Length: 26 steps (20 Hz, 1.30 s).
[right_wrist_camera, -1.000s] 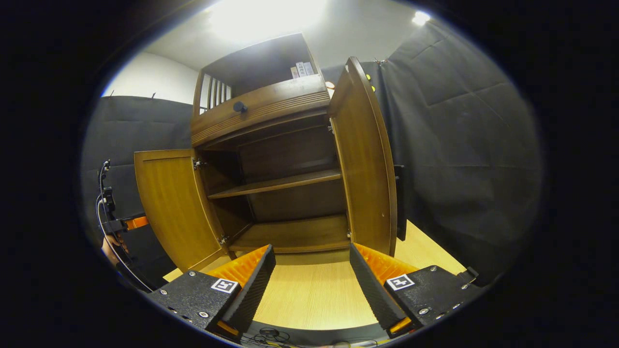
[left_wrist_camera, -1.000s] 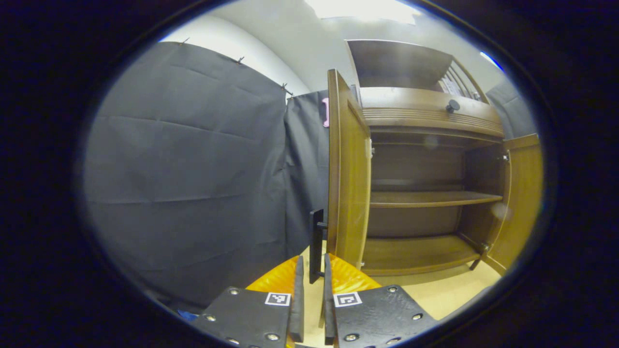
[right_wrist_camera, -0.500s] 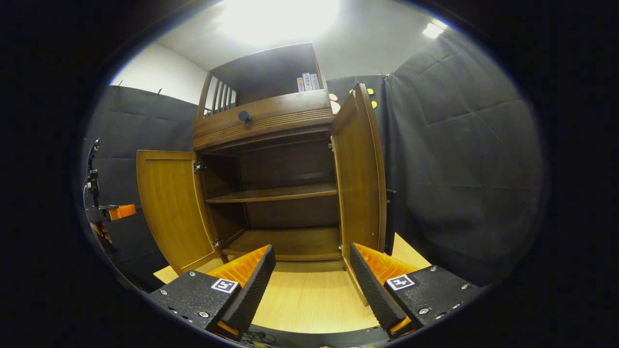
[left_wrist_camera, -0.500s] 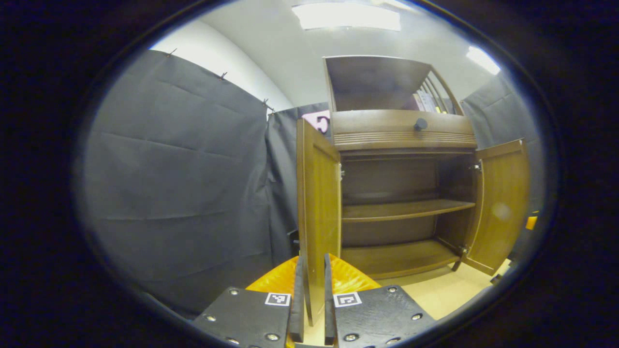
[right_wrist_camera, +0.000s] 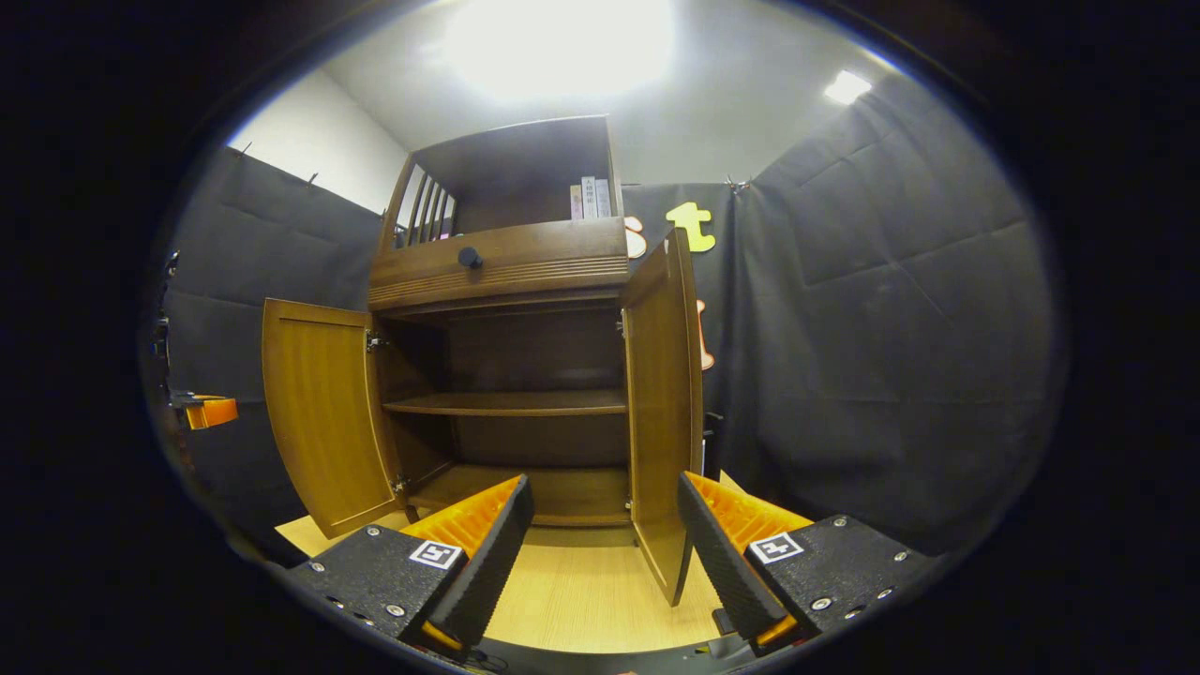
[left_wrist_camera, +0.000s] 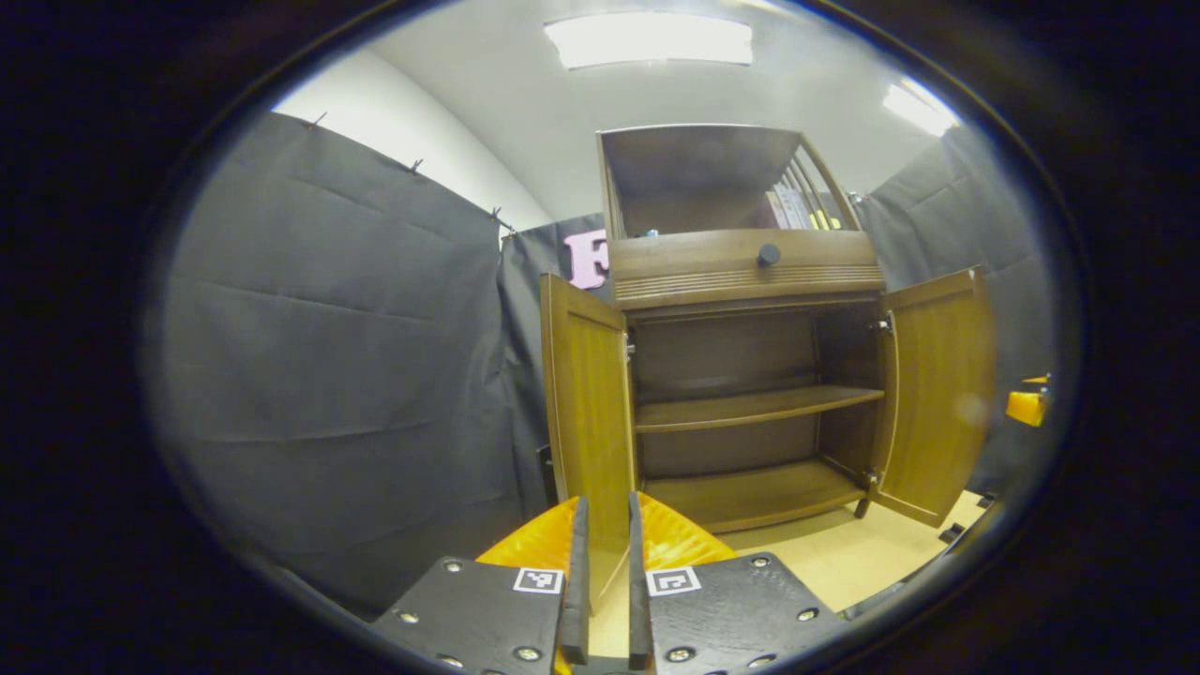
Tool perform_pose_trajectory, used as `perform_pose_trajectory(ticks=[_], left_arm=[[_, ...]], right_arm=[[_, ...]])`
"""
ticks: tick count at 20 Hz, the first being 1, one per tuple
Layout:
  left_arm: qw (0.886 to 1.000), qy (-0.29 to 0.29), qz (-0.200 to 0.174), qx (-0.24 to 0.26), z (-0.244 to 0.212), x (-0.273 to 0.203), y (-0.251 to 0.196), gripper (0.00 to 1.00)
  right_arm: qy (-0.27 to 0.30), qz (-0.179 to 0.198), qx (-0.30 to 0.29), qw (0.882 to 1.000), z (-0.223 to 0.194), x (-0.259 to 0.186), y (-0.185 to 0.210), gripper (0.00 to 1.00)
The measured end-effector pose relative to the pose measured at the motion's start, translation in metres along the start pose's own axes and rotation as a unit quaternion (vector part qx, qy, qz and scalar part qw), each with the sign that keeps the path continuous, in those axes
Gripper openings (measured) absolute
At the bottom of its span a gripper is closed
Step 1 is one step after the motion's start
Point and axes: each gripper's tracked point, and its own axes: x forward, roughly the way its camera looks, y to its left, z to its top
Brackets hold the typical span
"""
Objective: Open the right door of the double-door shoe cabinet with the right hand, and open the left door with the left hand.
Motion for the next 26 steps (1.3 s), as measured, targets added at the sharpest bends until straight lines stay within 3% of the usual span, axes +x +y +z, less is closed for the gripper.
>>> perform_pose_trajectory(ticks=[1,3,7,10,13,14,15,24,25,26], left_arm=[[1.0,-0.003,0.001,0.002,0.001,-0.005,0.0,0.21],[1.0,-0.003,-0.001,0.0,-0.001,-0.014,-0.005,0.17],[1.0,0.005,-0.008,0.008,-0.006,-0.023,-0.01,0.3],[1.0,0.009,-0.012,0.0,-0.012,-0.025,-0.015,0.65],[1.0,0.007,-0.005,-0.001,-0.015,-0.025,-0.013,1.0],[1.0,0.007,-0.001,-0.001,-0.015,-0.025,-0.012,1.0],[1.0,0.006,0.002,-0.001,-0.015,-0.024,-0.011,0.99],[1.0,0.008,0.016,-0.006,-0.018,-0.022,-0.003,0.99],[1.0,0.008,0.015,-0.005,-0.017,-0.02,-0.004,1.0],[1.0,0.007,0.015,-0.003,-0.017,-0.019,-0.005,0.99]], right_arm=[[-0.001,-0.003,-0.002,1.0,0.0,-0.001,-0.001,0.91],[0.003,-0.009,-0.002,1.0,-0.004,-0.009,-0.005,0.91],[0.005,-0.019,0.004,1.0,-0.003,-0.013,-0.01,0.96],[0.006,-0.021,0.006,1.0,-0.002,-0.014,-0.012,0.91],[0.003,-0.023,0.007,1.0,0.0,-0.014,-0.013,0.95],[0.002,-0.024,0.006,1.0,0.0,-0.014,-0.013,0.91],[0.002,-0.025,0.006,1.0,0.002,-0.013,-0.014,0.95],[0.0,-0.027,0.008,1.0,0.002,-0.007,-0.01,0.95],[0.0,-0.028,0.009,1.0,0.001,-0.006,-0.009,0.92],[-0.001,-0.029,0.009,1.0,0.0,-0.006,-0.009,0.95]])
